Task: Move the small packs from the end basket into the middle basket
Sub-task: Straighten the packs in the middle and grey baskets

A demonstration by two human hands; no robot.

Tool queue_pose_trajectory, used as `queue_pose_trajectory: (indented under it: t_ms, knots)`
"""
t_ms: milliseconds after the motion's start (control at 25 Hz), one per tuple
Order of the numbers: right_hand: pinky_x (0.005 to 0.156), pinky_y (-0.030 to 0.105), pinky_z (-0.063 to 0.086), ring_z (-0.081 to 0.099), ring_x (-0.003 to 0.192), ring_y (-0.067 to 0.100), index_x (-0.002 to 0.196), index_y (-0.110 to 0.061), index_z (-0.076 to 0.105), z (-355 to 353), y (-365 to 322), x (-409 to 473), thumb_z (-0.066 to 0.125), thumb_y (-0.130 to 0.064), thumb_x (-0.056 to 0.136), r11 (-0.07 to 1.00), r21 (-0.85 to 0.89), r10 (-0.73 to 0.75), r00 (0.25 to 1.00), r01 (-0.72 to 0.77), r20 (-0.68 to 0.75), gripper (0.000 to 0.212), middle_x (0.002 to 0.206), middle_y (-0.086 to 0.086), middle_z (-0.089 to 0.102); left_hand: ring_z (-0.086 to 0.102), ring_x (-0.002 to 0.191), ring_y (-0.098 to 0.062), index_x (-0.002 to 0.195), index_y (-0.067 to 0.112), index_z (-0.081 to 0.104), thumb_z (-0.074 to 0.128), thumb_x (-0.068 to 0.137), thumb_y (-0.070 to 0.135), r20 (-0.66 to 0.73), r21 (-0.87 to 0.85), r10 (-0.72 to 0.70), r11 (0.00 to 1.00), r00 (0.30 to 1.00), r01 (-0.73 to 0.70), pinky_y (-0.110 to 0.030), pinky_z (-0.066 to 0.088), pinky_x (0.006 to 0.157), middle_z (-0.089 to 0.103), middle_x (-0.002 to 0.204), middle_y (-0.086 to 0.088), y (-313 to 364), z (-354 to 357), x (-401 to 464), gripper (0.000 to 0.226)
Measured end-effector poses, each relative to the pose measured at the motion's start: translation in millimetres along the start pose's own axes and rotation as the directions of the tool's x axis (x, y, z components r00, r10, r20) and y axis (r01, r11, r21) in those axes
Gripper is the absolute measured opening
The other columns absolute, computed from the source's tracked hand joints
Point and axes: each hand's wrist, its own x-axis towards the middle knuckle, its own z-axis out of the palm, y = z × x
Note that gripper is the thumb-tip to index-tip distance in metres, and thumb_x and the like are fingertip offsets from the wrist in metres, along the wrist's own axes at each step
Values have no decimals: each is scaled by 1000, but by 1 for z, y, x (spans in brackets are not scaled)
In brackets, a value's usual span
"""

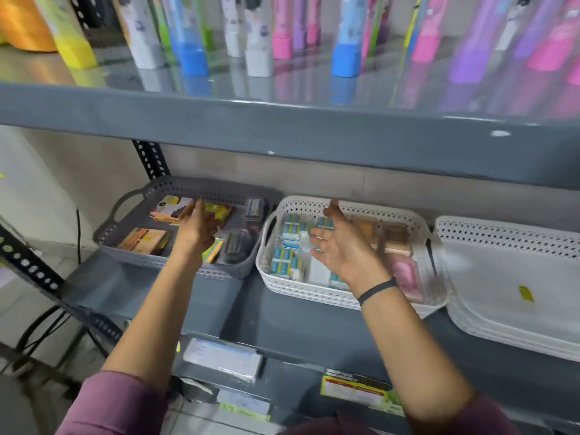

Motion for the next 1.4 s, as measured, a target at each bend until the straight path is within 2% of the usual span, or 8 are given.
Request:
queue_pose_trajectory:
  t_ms: [240, 400, 440, 480, 640, 880, 1200, 1400]
  knots:
    - [107, 34, 35, 55, 104, 21, 147, -19, 33, 107, 28, 36, 27, -53, 98, 997, -67, 27, 998, -24, 50, 60, 113, 11, 57, 33, 55, -14, 66, 14, 40, 26, 93, 57, 190, 170, -323, 941, 927, 293, -24, 23, 50, 35, 66, -3, 0, -30, 39, 53]
    - [105, 40, 44, 46, 135, 25, 147, -17, 34, 143, 51, 63, 32, -53, 97, 993, -106, 48, 997, -55, -66, 62, 148, 12, 46, 43, 55, -15, 72, 12, 47, 27, 88, 66, 341, 308, -417, 896, 842, 319, -25, 9, 47, 46, 64, -7, -8, -30, 43, 60]
    - [111, 44, 39, 42, 138, 26, 148, -17, 33, 149, 56, 69, 33, -54, 96, 990, -128, 50, 994, -62, -92, 63, 151, 11, 42, 56, 64, -17, 85, 9, 56, 26, 88, 67, 370, 332, -428, 890, 824, 313, -45, -4, 99, 59, 73, -11, -9, -28, 45, 66]
    - [116, 46, 32, 36, 142, 26, 149, -16, 30, 152, 59, 73, 32, -56, 95, 985, -150, 63, 991, -80, -116, 67, 155, 11, 36, 64, 87, -21, 107, 5, 58, 26, 88, 67, 392, 349, -435, 886, 811, 307, -37, 48, 87, 66, 95, -14, -9, -26, 46, 73]
    - [122, 49, 19, 20, 149, 27, 152, -16, 24, 155, 70, 80, 30, -66, 90, 976, -130, 155, 976, -175, -154, 79, 161, 10, 20, 42, 133, -30, 141, 2, 36, 23, 90, 65, 430, 400, -457, 870, 779, 289, -36, 37, 99, 42, 147, -16, -3, -28, 46, 82]
    - [117, 49, 31, 37, 141, 31, 147, -11, 34, 154, 70, 82, 28, -66, 91, 982, -58, 164, 961, -181, -222, 79, 154, 17, 36, 57, 113, -33, 141, 4, 37, 22, 88, 69, 424, 502, -457, 837, 782, 217, -34, 44, 86, 57, 129, -17, 3, -25, 43, 85]
    - [111, 45, 40, 53, 128, 29, 137, -8, 50, 154, 69, 84, 30, -61, 93, 995, -14, 89, 966, -96, -244, 72, 142, 18, 52, 51, 124, -34, 138, 7, 42, 21, 86, 72, 422, 559, -469, 808, 776, 184, -44, 35, 110, 49, 140, -18, 6, -22, 46, 86]
    - [108, 35, 39, 51, 126, 18, 150, -24, 29, 155, 64, 75, 26, -58, 96, 988, -109, -133, 963, 110, -234, 64, 148, 2, 43, 62, 113, -26, 147, 2, 22, 23, 90, 65, 366, 283, -327, 931, 871, 231, -35, 45, 98, 49, 130, -31, 18, -62, 65, 85]
